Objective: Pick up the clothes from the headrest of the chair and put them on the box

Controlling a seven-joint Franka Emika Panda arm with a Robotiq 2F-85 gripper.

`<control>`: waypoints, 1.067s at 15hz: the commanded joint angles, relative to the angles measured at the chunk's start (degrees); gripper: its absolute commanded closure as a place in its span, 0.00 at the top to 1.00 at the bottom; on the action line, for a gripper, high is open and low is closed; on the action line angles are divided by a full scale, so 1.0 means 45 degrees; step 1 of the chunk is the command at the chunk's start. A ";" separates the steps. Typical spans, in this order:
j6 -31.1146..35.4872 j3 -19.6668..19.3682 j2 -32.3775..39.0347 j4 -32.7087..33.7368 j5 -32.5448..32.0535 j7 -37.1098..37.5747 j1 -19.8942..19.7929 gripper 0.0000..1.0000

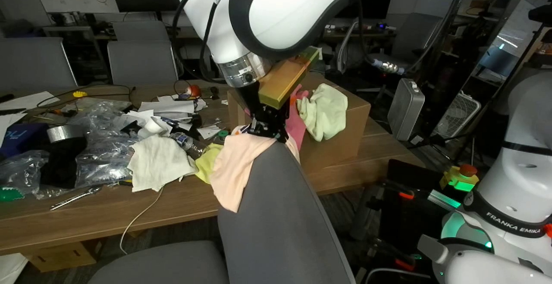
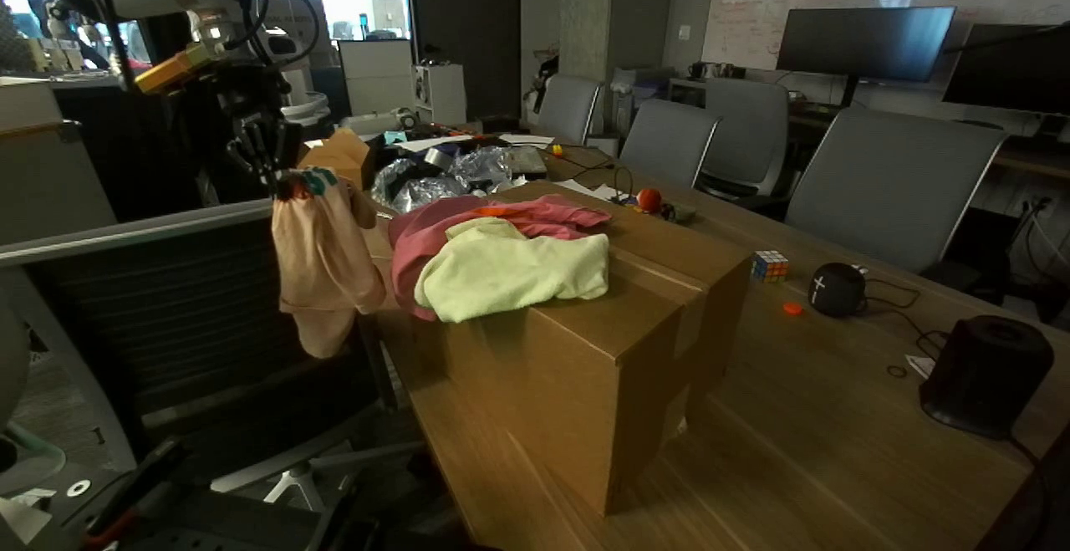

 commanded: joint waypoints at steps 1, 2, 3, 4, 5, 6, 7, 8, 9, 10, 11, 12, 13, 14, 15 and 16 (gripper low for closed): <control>-0.0118 -0.0100 -0.0088 0.0117 0.0152 -0.0047 0.0040 0.03; -0.0106 -0.0113 -0.0162 0.0094 0.0137 0.0121 0.0046 0.04; -0.0051 -0.0118 -0.0329 0.0038 0.0144 0.0263 0.0053 0.04; 0.0018 -0.0132 -0.0477 -0.0012 0.0144 0.0478 0.0055 0.04; 0.0043 -0.0139 -0.0680 -0.0040 0.0181 0.0733 0.0053 0.04; 0.0103 -0.0144 -0.0921 -0.0081 0.0179 0.1033 0.0049 0.04; 0.0128 -0.0125 -0.1146 -0.0099 0.0190 0.1285 0.0045 0.04; 0.0169 -0.0096 -0.1440 -0.0142 0.0145 0.1525 0.0044 0.03; 0.0165 -0.0061 -0.1682 -0.0142 0.0084 0.1775 0.0044 0.03; 0.0170 -0.0021 -0.1973 -0.0169 0.0002 0.2078 0.0040 0.03; 0.0218 0.0026 -0.2296 -0.0236 -0.0061 0.2342 0.0022 0.03; 0.0242 0.0083 -0.2594 -0.0283 -0.0117 0.2593 0.0002 0.03; 0.0276 0.0142 -0.2880 -0.0333 -0.0163 0.2813 -0.0025 0.03; 0.0254 0.0204 -0.3150 -0.0353 -0.0193 0.2988 -0.0057 0.03; 0.0281 0.0252 -0.3361 -0.0374 -0.0227 0.3176 -0.0102 0.03; 0.0194 0.0288 -0.3584 -0.0360 -0.0201 0.3320 -0.0153 0.03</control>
